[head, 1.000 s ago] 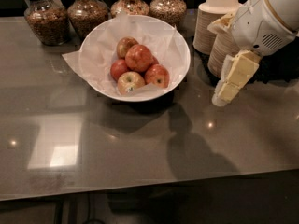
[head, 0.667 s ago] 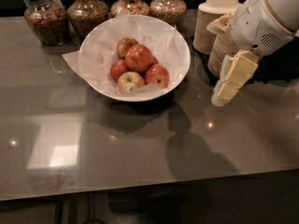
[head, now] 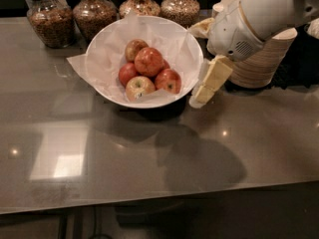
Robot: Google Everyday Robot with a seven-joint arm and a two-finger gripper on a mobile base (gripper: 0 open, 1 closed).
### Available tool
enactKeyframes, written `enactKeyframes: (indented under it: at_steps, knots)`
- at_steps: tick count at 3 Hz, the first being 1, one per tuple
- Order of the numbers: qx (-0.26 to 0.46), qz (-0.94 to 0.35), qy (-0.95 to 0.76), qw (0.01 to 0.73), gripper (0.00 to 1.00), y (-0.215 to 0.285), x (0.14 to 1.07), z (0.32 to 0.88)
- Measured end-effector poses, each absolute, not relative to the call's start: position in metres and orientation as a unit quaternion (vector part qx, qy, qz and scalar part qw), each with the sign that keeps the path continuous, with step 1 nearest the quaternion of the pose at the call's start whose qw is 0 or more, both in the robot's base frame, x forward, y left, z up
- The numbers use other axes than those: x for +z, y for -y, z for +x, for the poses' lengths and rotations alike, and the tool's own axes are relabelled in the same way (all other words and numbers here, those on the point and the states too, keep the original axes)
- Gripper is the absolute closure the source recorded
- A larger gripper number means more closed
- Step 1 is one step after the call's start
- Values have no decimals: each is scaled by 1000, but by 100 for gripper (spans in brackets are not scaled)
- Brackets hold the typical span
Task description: Pick apple from white bowl
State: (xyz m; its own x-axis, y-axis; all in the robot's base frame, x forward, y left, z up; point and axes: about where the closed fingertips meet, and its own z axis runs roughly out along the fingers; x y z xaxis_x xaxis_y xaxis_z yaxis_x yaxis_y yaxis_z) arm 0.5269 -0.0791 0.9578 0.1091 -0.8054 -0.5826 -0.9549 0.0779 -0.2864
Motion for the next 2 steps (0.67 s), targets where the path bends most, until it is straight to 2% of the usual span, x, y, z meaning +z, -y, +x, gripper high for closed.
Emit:
enactKeyframes:
  at_steps: [1, 2]
  knots:
    - [135, -677, -634, 349, 0, 46, 962, 545]
    - [149, -673, -622, 371, 5, 32, 969, 560]
